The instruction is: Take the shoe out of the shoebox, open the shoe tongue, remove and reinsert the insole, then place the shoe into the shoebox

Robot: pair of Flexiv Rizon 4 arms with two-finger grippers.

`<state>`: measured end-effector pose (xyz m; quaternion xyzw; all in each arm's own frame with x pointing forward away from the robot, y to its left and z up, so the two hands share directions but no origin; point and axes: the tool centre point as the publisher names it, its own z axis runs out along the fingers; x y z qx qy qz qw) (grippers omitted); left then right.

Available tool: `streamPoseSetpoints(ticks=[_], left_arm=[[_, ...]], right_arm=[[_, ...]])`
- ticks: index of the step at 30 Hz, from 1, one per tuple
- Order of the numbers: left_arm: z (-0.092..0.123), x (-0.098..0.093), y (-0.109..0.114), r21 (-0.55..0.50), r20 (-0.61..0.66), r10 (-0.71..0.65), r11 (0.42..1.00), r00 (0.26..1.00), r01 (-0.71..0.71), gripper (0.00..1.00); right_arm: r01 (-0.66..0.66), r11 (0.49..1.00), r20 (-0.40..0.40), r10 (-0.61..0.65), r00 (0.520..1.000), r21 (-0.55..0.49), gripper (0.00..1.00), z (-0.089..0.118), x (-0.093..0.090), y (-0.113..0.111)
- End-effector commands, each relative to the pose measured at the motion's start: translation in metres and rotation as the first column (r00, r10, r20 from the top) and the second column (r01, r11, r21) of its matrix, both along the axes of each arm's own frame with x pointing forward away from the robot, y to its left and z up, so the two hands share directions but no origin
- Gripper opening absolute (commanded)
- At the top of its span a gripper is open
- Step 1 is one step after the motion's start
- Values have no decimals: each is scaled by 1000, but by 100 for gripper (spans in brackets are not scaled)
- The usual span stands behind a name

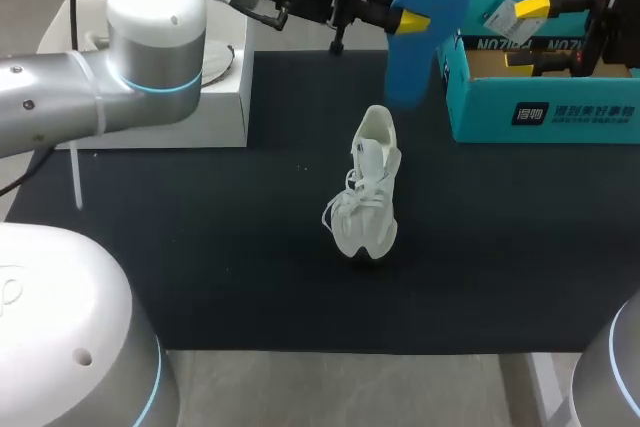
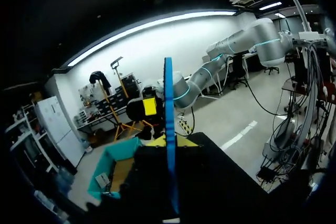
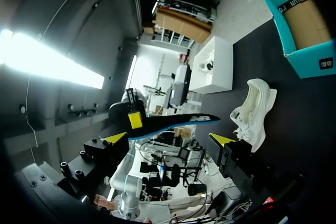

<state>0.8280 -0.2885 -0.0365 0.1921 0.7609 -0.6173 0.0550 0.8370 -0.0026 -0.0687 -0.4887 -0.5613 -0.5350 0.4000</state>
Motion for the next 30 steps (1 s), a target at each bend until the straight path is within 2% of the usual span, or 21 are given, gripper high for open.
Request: streamPoseSetpoints(ticks=[1,13,14,15,16,17,18,19,21,22,26,30], left_arm=[[-1,1,-3,83,-716,110,994,689,-73,0],[-1,1,-3,83,-716,110,994,689,-73,0],[-2,4,-5,144,-791,176,984,586,-101,0],[-3,5,-5,155,-844,193,981,501,-117,0],[-5,9,-7,260,-896,298,953,329,-156,0],[-10,11,-8,315,-917,342,937,206,-151,0],[-11,10,-7,320,-928,344,933,145,-163,0],[-14,10,-7,392,-912,404,907,63,-153,0],[-19,7,-6,391,-920,382,912,-91,-126,0],[-23,7,-6,413,-907,398,904,-135,-108,0],[-36,11,-3,363,-894,308,924,-326,-122,0],[-39,14,-2,327,-858,246,939,-451,-109,0]], right_arm=[[1,1000,-1,-1,1000,-2,100,0,0,1],[1,1000,-1,-1,1000,-2,100,0,0,1],[1,1000,-1,-1,1000,-2,100,0,0,1],[1,1000,-1,-1,1000,-2,100,0,0,1],[1,1000,-1,-1,1000,-2,100,0,0,1],[1,1000,-1,-1,1000,-2,100,0,0,1],[1,1000,-1,-1,1000,-2,100,0,0,1],[1,1000,-1,-1,1000,-2,100,0,0,1],[1,1000,-1,-1,1000,-2,100,0,0,1],[1,1000,-1,-1,1000,-2,100,0,0,1],[1,1000,-1,-1,1000,-2,100,0,0,1],[1,1000,-1,-1,1000,-2,100,0,0,1]])
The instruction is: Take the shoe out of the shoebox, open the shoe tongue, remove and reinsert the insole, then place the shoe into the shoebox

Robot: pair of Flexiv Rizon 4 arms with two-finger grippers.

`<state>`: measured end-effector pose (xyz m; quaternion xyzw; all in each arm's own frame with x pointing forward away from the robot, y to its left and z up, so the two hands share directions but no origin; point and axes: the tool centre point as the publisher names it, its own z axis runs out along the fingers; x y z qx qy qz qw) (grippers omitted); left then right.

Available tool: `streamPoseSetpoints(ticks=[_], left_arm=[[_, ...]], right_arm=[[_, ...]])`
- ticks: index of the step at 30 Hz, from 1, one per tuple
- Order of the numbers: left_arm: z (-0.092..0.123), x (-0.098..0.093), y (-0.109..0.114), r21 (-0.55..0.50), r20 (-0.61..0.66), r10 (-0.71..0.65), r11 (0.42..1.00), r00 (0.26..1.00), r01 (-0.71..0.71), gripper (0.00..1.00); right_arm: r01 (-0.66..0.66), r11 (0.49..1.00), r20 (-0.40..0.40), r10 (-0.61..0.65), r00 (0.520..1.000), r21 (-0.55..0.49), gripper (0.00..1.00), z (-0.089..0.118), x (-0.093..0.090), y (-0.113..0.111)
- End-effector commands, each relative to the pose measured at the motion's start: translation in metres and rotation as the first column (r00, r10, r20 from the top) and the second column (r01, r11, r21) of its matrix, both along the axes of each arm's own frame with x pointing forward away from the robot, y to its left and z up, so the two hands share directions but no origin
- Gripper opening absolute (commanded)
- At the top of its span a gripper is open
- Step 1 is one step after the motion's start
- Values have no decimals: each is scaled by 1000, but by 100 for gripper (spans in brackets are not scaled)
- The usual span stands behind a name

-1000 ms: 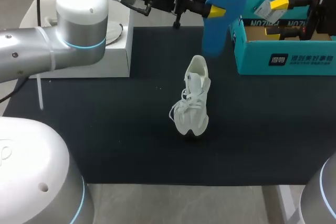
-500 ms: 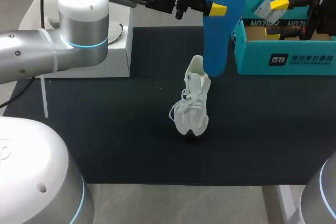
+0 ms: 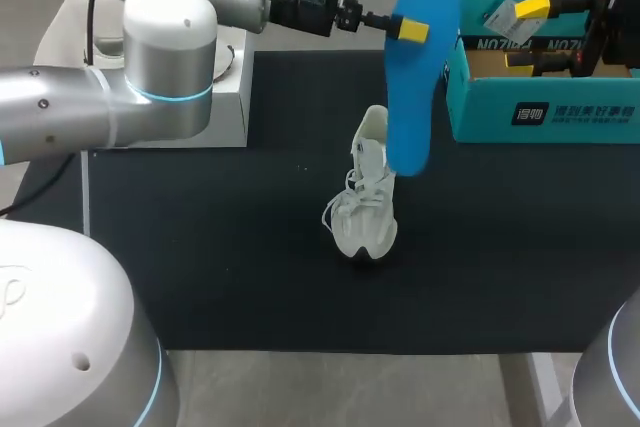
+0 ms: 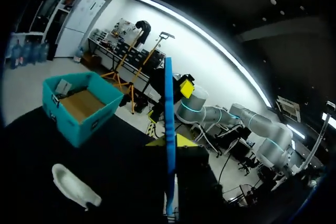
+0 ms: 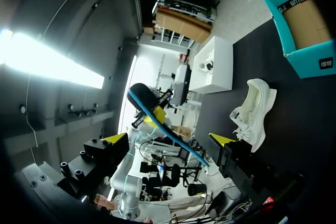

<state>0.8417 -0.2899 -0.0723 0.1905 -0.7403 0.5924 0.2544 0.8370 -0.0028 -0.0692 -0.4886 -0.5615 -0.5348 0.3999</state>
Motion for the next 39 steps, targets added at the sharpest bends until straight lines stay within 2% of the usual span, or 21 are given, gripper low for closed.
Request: streamPoseSetpoints(ticks=[1,5,19,22,24,27,32,35,39], left_arm=[[-3,1,0,116,-860,199,973,470,-199,0],[-2,2,-1,134,-909,200,971,366,-198,0],[-2,2,-1,134,-909,200,971,366,-198,0],[-7,3,-1,65,-940,116,984,320,-167,0],[-11,6,-2,17,-943,67,988,325,-154,0],[-12,7,-2,-61,-920,2,987,392,-148,0],[-9,11,-4,-145,-905,-83,982,417,-119,0],[-5,12,-7,-159,-895,-95,981,436,-113,0],[0,11,-10,-123,-885,-71,989,460,-85,0]], right_arm=[[2,1000,-1,-2,1000,-1,100,0,0,1],[2,1000,-1,-2,1000,-1,100,0,0,1],[2,1000,-1,-2,1000,-1,100,0,0,1],[2,1000,-1,-2,1000,-1,100,0,0,1],[2,1000,-1,-2,1000,-1,100,0,0,1],[2,1000,-1,-2,1000,-1,100,0,0,1],[2,1000,-1,-2,1000,-1,100,0,0,1],[2,1000,-1,-2,1000,-1,100,0,0,1],[2,1000,-1,-2,1000,-1,100,0,0,1]])
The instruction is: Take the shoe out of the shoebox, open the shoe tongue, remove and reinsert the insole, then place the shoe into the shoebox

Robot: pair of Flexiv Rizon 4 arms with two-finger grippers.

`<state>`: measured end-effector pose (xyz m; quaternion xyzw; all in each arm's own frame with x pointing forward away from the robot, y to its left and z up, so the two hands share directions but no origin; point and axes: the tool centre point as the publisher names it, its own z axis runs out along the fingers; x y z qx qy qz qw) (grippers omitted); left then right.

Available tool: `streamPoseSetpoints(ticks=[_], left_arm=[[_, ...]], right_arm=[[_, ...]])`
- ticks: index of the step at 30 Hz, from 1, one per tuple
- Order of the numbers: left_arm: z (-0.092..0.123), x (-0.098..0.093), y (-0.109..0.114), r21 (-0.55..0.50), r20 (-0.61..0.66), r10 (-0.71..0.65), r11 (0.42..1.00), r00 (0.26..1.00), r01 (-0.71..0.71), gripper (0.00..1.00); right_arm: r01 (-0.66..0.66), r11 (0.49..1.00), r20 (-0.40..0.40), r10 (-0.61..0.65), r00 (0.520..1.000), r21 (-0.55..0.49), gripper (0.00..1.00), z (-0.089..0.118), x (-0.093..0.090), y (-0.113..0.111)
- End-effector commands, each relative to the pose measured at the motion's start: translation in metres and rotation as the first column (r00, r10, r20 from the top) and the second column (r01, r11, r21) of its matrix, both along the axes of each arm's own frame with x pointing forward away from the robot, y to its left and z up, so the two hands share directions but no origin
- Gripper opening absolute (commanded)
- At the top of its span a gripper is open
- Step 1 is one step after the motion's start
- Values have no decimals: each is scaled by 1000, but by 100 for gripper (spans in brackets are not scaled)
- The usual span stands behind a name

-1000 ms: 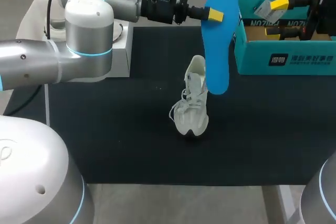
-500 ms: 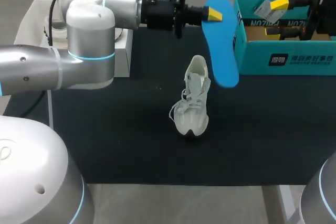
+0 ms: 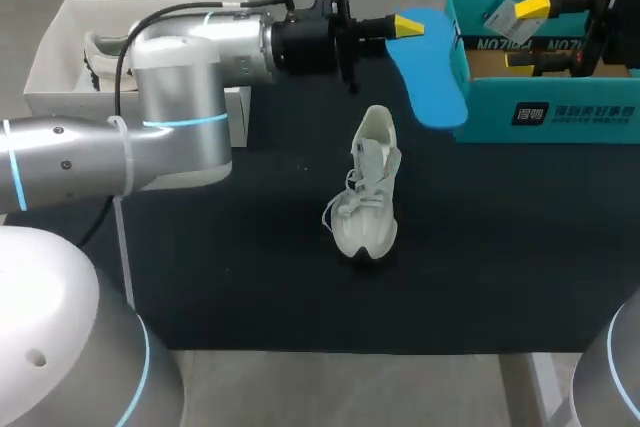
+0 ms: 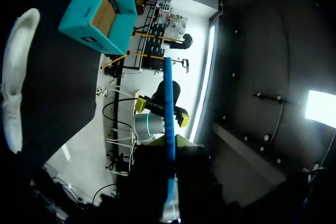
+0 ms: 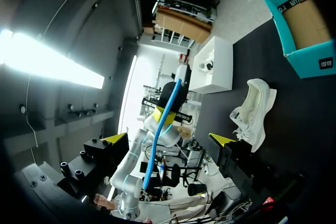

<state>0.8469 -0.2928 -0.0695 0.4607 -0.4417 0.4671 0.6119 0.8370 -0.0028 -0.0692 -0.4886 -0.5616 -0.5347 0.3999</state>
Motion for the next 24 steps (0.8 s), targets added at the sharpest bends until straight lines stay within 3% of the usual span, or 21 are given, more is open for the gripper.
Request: streamPoseSetpoints(ticks=[1,3,24], left_arm=[[-2,5,-7,46,43,-30,999,999,28,0],[0,2,-7,129,99,-54,991,994,41,0],[0,2,-7,129,99,-54,991,994,41,0]], right_arm=[[2,1000,-1,-2,1000,-1,100,0,0,1],[2,1000,-1,-2,1000,-1,100,0,0,1],[2,1000,-1,-2,1000,-1,100,0,0,1]])
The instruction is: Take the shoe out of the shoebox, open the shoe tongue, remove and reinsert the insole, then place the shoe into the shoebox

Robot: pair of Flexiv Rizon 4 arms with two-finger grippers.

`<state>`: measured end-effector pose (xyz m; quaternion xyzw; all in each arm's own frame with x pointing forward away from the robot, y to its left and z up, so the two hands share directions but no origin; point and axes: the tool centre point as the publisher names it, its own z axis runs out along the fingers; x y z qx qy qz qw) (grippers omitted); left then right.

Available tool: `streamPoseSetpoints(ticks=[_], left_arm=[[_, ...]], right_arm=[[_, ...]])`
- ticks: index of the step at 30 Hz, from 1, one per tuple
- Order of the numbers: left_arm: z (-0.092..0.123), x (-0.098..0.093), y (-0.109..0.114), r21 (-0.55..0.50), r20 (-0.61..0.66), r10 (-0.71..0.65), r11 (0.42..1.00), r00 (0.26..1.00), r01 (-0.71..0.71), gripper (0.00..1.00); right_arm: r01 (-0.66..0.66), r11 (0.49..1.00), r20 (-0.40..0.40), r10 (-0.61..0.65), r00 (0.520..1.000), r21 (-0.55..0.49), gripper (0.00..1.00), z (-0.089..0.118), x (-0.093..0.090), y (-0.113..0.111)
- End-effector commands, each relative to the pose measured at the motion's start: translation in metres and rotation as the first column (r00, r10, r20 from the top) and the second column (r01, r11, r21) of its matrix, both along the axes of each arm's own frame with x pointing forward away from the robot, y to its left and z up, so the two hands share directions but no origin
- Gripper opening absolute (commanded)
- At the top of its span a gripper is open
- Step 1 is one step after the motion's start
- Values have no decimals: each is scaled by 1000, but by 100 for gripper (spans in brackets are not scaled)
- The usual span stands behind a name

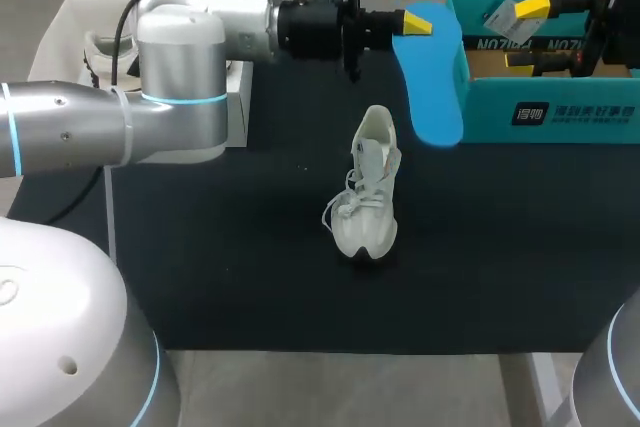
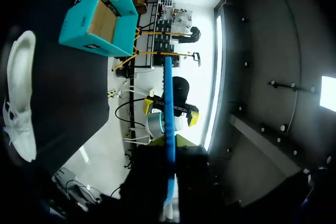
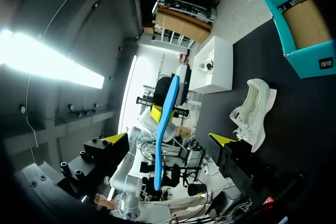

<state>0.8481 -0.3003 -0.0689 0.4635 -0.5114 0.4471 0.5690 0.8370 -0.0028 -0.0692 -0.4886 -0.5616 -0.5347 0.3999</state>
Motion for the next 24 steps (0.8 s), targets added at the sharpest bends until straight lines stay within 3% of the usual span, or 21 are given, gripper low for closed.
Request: streamPoseSetpoints(ticks=[1,5,6,9,11,15,19,24], left_arm=[[0,0,0,1,0,-2,1000,1000,2,0],[0,0,0,1,0,-2,1000,1000,2,0],[0,0,0,1,0,-2,1000,1000,2,0],[0,0,0,1,0,-2,1000,1000,2,0],[0,0,0,1,0,-2,1000,1000,2,0],[0,0,0,1,0,-2,1000,1000,2,0],[0,0,0,1,0,-2,1000,1000,2,0],[0,0,0,1,0,-2,1000,1000,2,0]], right_arm=[[2,1000,-1,-2,1000,-1,100,0,0,1],[2,1000,-1,-2,1000,-1,100,0,0,1],[37,996,-75,-43,996,-76,100,3,0,2],[83,974,-196,-126,972,-211,100,15,-3,3],[103,932,-294,-213,932,-347,100,27,-6,5],[88,839,-398,-344,851,-537,100,40,-7,13],[59,759,-424,-425,800,-648,100,53,-8,25],[18,629,-388,-501,774,-777,100,73,-9,37]])
